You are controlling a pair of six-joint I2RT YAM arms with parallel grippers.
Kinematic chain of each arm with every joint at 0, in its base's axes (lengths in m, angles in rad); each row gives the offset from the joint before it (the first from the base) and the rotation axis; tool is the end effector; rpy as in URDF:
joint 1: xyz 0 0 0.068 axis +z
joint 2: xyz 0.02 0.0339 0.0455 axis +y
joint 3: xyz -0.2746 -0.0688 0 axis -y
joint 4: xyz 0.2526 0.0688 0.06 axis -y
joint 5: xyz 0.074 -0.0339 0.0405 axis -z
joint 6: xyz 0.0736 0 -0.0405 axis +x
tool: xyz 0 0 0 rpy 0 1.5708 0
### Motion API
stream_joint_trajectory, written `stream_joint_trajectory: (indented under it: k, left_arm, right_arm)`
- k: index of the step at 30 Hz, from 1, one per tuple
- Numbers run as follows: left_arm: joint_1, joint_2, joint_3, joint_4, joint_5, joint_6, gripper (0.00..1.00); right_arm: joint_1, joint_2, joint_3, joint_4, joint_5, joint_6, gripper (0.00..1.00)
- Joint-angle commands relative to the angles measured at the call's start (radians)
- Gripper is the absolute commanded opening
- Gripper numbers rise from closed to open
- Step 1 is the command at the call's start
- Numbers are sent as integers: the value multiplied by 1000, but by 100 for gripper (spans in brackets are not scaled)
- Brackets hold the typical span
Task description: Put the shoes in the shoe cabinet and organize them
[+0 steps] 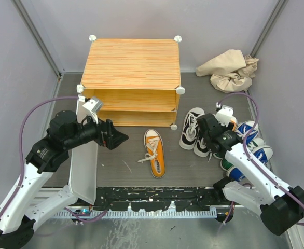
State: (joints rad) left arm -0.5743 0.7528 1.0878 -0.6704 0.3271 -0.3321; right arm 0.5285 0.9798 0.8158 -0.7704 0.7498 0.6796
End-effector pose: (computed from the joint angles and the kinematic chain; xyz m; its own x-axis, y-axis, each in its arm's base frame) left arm 0.1333 -0.1144 0.3937 -0.5120 -0.0364 -0.8582 0.6370 0.6541 -0.4078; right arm 0.1997 0.0585 0.2566 -0.5523 0.2101 -0.8067 0.4215 0.9053 -0.0528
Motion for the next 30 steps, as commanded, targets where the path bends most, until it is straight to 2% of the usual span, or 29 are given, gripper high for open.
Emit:
stream_joint_trajectory:
  k: [1,6,11,17,23,25,30]
  left_arm:
    - [-2,-12,0,42,6,6,98]
    - [-2,-4,-7,48,10,4,98]
    - [-2,-3,-21,48,2,2,98]
    - [-3,5,-32,48,-5,1,98]
    - [-2,7,-33,40,-17,3,98]
    - [-3,6,-24,32,-26,5,98]
    - [-2,10,12,7,-33,13,98]
  right_arm:
    - [-101,-38,-63,111,-124,-66,74]
    - [-186,-24,-144,177,-228,-82,73]
    - [-218,1,-233,270,-331,-70,56]
    - [-231,17,-255,304,-356,-55,58]
    - [-232,-34,-214,253,-387,-97,22]
    - [-232,-77,-162,202,-379,-114,4]
    - [-228,-222,-5,60,-331,-163,1]
